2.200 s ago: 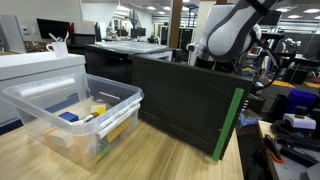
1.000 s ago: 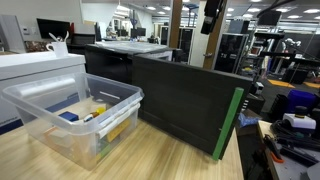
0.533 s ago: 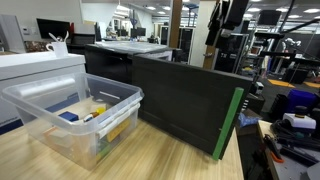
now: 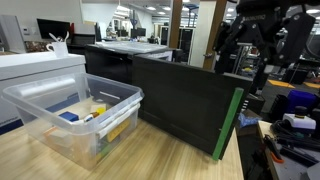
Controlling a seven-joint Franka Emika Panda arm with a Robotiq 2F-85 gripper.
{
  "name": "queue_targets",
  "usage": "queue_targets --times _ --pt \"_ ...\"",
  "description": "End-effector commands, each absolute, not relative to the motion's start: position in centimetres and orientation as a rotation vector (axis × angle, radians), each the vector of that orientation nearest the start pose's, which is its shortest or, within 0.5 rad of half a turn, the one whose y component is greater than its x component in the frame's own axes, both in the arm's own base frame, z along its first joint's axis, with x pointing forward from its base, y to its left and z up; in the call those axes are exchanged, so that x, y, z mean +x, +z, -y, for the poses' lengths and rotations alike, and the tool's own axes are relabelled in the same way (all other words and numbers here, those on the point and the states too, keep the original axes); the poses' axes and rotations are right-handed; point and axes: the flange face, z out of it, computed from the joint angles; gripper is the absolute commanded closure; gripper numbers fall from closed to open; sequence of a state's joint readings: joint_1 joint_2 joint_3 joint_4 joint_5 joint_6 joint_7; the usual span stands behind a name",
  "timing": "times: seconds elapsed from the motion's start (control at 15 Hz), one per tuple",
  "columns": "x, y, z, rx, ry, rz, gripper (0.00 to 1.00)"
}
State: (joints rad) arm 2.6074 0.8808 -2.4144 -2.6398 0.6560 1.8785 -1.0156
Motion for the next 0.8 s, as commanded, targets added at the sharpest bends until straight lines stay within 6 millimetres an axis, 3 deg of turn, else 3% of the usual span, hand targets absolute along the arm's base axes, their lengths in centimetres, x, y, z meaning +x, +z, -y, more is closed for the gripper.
queue_targets --times 0.0,0.27,0.53,0.73 --pt "31.3 41.6 -11.2 -2.755 -0.079 1.361 0.40" --pt "31.7 38.5 -7.3 -2.804 -0.031 1.357 0.69" --pt "33.5 39.2 -2.4 -2.966 -0.210 1.256 0.97" --pt "35.1 40.0 1.1 -3.086 -0.323 1.150 1.00"
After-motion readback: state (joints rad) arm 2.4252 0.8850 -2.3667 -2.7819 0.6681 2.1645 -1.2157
